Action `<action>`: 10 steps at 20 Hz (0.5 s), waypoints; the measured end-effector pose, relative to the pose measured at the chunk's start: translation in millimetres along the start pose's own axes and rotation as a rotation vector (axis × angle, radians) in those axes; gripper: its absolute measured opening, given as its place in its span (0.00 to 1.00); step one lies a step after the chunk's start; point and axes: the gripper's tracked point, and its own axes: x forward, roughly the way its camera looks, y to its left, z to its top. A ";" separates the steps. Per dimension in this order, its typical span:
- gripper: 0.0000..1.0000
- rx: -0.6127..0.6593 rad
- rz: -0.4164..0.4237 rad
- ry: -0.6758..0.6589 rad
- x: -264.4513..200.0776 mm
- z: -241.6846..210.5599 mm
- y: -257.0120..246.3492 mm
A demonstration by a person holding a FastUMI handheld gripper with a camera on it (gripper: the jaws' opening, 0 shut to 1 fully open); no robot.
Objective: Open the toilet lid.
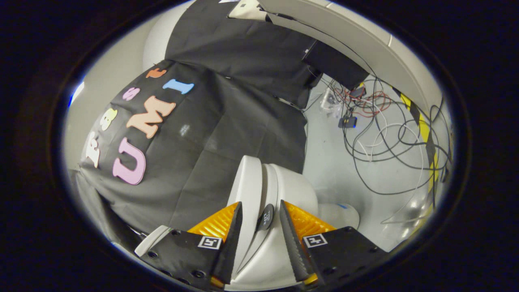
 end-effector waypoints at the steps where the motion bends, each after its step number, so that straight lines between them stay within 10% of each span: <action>1: 0.59 0.009 0.004 0.012 2.3 -2.9 -0.3; 10: 0.40 0.103 0.016 0.139 22.8 -29.8 3.0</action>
